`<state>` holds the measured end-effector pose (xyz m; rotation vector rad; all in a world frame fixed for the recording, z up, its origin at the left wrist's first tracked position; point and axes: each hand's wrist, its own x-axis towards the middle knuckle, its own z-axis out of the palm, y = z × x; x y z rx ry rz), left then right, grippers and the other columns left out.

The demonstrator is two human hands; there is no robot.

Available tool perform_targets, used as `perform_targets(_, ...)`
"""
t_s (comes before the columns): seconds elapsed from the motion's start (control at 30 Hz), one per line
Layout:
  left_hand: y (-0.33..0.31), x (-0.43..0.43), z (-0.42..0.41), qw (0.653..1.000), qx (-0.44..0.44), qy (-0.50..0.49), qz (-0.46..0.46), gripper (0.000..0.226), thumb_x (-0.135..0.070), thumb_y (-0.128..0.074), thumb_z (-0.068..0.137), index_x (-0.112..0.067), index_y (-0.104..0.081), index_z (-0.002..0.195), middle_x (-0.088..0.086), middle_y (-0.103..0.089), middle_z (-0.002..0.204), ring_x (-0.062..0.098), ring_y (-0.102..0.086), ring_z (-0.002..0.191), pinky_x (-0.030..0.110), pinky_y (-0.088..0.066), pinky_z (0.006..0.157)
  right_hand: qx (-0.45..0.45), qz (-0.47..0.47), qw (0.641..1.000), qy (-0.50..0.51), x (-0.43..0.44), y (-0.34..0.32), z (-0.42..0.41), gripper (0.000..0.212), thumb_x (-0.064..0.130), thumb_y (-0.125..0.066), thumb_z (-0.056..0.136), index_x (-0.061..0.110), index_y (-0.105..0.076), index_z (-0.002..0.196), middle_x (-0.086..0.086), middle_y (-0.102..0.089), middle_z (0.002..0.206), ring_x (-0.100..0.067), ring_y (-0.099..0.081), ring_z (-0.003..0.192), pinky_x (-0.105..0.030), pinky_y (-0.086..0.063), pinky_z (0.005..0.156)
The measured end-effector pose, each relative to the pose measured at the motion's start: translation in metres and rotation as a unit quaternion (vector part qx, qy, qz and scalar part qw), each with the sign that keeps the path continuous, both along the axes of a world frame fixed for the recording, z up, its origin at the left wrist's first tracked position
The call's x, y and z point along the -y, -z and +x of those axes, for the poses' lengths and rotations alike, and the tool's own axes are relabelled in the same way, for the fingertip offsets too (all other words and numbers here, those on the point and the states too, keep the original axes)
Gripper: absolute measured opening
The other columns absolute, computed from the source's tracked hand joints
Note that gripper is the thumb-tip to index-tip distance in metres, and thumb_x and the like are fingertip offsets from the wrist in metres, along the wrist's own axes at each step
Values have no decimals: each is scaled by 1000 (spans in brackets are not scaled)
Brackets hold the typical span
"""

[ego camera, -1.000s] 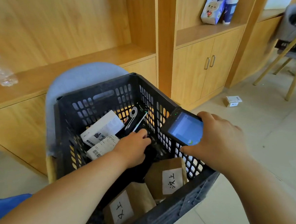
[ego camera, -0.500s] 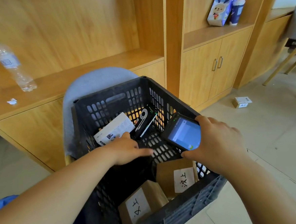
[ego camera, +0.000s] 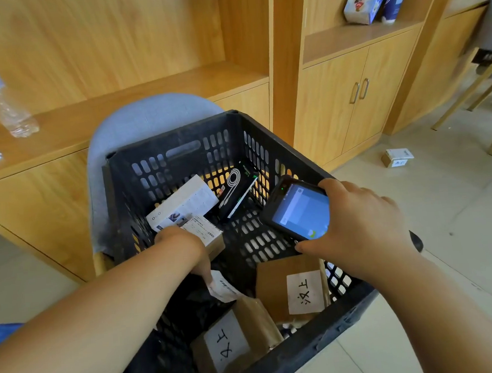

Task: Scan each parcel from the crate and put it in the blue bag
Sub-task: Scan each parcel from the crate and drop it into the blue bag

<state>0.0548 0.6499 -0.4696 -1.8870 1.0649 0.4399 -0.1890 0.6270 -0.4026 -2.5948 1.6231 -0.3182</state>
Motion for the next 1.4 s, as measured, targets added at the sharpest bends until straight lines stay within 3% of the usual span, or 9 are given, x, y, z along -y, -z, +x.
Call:
perform_targets(0.13,5,1,0,998,-48,-46,9,113,-86,-61,52,-26,-35,144,3,-44,143,27,-45,124,35,-36,100,3,9,1000,0,0,0,0,76,64,-71,60,27,-40,118,7,-48,93,-14,-40,81,-30,-34,69)
perform_targets(0.3,6,5,-2,975,-190,-112,-33,45,-44,-62,88,-11,-50,116,4,-56,86,16,-55,69,27,-45,74,7,12,1000,-1,2,1,0,75,64,-71,60,27,-40,118,7,-50,95,-14,-42,82,-30,-36,69)
perform_targets(0.47,-6,0,-3,956,-235,-97,-145,44,-29,-54,95,-7,-50,133,10,-52,130,24,-51,117,27,-37,88,9,0,1000,7,0,-2,1,75,63,-72,58,26,-43,116,7,-52,93,-16,-43,79,-30,-33,67)
perform_targets(0.6,-17,-9,3,912,-286,-151,-252,22,-24,-58,92,-8,-52,105,2,-47,93,23,-47,93,25,-37,69,17,-1,1000,12,-9,-9,-2,79,64,-73,58,25,-42,119,5,-57,101,-20,-53,88,-31,-36,70)
perform_targets(0.77,-50,-37,15,770,-370,-289,-432,31,-23,-68,80,-5,-65,104,11,-68,102,27,-64,95,37,-51,88,31,13,999,24,-29,-26,-10,81,66,-71,57,25,-41,119,5,-56,104,-22,-54,93,-35,-42,75)
perform_targets(0.93,-81,-80,16,631,-424,-319,-566,18,-20,-72,74,-11,-71,89,4,-75,85,23,-69,81,37,-54,80,55,9,998,30,-62,-43,-22,71,62,-70,55,26,-43,109,7,-54,98,-21,-53,89,-34,-41,72)
perform_targets(1.03,-93,-114,12,562,-445,-298,-630,9,-17,-73,75,-20,-68,82,-8,-74,71,15,-69,70,29,-49,60,78,8,997,24,-85,-52,-26,74,62,-70,55,26,-43,113,9,-48,91,-19,-52,87,-34,-44,73)
perform_targets(1.2,-103,-186,5,446,-466,-299,-703,20,-16,-74,77,-26,-63,91,-4,-74,87,20,-70,81,36,-54,73,102,11,995,8,-127,-66,-26,91,66,-72,57,21,-38,129,3,-56,116,-23,-54,103,-40,-49,82)
perform_targets(1.4,-93,-283,0,349,-452,-289,-768,25,-10,-76,76,-27,-65,92,-15,-74,90,2,-71,79,15,-53,59,140,32,989,-33,-182,-66,-11,95,65,-76,56,22,-38,131,1,-55,116,-22,-54,101,-39,-49,77)
